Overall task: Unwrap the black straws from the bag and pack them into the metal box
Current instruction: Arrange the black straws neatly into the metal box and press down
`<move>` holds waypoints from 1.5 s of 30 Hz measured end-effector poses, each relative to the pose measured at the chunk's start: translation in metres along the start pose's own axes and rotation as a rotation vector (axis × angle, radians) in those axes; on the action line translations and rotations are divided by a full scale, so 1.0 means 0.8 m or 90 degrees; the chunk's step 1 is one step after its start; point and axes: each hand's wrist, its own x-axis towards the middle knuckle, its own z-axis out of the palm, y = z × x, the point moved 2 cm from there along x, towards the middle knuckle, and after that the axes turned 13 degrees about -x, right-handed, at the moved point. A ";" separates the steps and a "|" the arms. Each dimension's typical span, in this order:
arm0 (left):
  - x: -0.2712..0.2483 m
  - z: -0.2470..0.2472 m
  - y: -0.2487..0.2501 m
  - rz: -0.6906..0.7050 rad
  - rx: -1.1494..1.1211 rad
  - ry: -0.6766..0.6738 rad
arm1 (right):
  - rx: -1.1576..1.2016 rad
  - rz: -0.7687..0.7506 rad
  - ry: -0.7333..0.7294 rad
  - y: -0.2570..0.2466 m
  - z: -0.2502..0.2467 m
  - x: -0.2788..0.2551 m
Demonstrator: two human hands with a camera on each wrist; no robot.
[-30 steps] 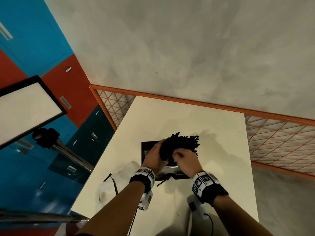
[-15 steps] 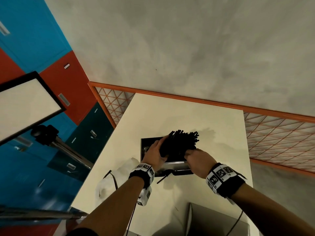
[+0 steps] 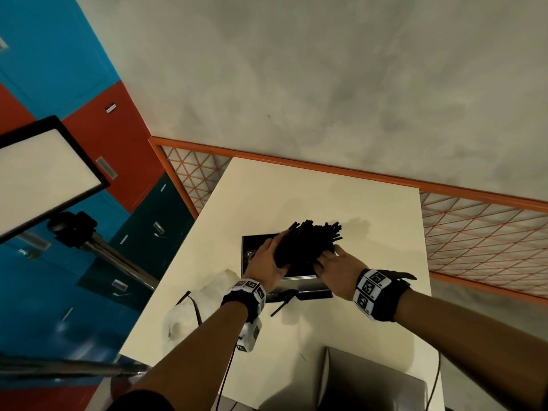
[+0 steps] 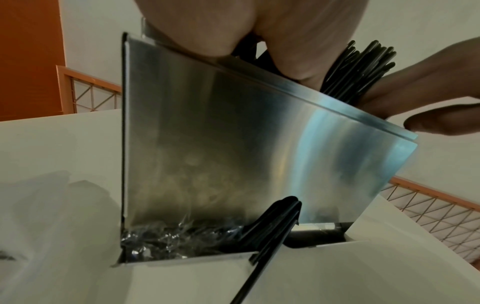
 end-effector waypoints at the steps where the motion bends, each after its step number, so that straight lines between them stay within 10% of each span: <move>1: 0.000 0.000 0.000 0.000 0.000 0.000 | 0.002 0.004 -0.004 0.000 -0.002 0.002; 16: 0.000 -0.001 0.001 -0.002 0.015 -0.007 | 0.000 0.022 0.037 -0.013 -0.013 0.035; 35: 0.001 -0.002 0.001 0.001 0.005 -0.003 | 0.079 -0.085 -0.170 -0.010 0.039 0.090; 45: 0.000 -0.005 0.005 -0.002 -0.012 -0.031 | 0.044 -0.028 -0.012 -0.004 -0.038 0.066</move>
